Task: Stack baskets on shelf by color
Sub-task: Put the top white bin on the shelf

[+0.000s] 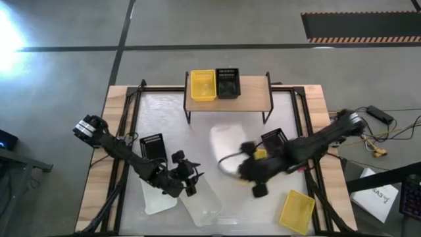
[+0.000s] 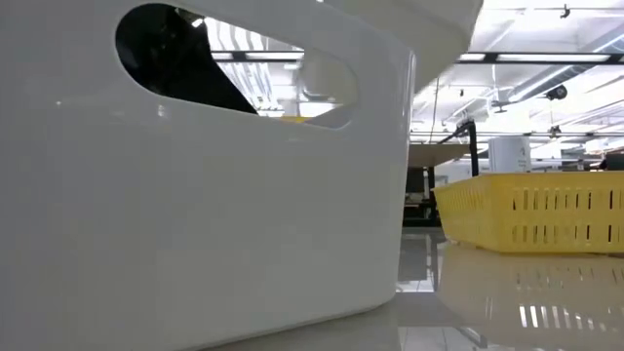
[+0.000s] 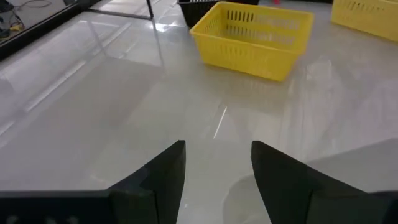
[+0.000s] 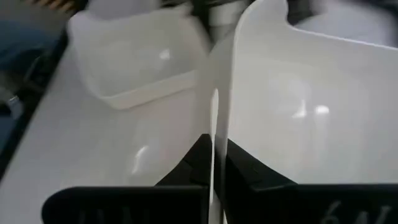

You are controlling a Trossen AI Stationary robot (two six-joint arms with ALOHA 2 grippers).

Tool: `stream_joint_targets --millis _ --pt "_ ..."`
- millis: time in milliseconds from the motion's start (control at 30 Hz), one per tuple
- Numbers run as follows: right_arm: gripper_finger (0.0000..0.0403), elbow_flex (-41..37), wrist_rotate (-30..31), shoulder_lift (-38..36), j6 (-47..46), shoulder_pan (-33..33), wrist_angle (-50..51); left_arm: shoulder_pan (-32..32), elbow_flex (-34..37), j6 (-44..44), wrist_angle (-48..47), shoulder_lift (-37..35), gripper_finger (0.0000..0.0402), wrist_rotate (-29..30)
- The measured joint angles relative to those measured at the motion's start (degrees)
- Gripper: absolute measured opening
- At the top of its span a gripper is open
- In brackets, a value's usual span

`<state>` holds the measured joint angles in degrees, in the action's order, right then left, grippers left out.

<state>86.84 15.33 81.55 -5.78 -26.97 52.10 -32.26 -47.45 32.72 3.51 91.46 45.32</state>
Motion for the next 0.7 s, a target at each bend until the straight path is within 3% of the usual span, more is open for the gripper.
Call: stream_joint_targets --millis 167,267,433,700 --pt "0.0008 0.1 14.0 -10.7 -1.0 0.9 8.8 -0.2 0.1 0.0 2.0 0.0 0.0167 0.0" --pt "0.0008 0.1 15.5 -14.9 4.0 5.9 10.2 -0.2 0.1 0.0 2.1 0.0 0.0167 0.1" --pt "0.0008 0.1 5.3 -17.1 15.7 20.7 11.1 -0.2 0.1 -0.1 2.1 0.0 0.0167 1.6" --pt "0.0008 0.1 -10.0 -12.9 30.1 42.7 15.2 -0.1 0.1 -0.4 3.7 0.0 0.0167 4.5"
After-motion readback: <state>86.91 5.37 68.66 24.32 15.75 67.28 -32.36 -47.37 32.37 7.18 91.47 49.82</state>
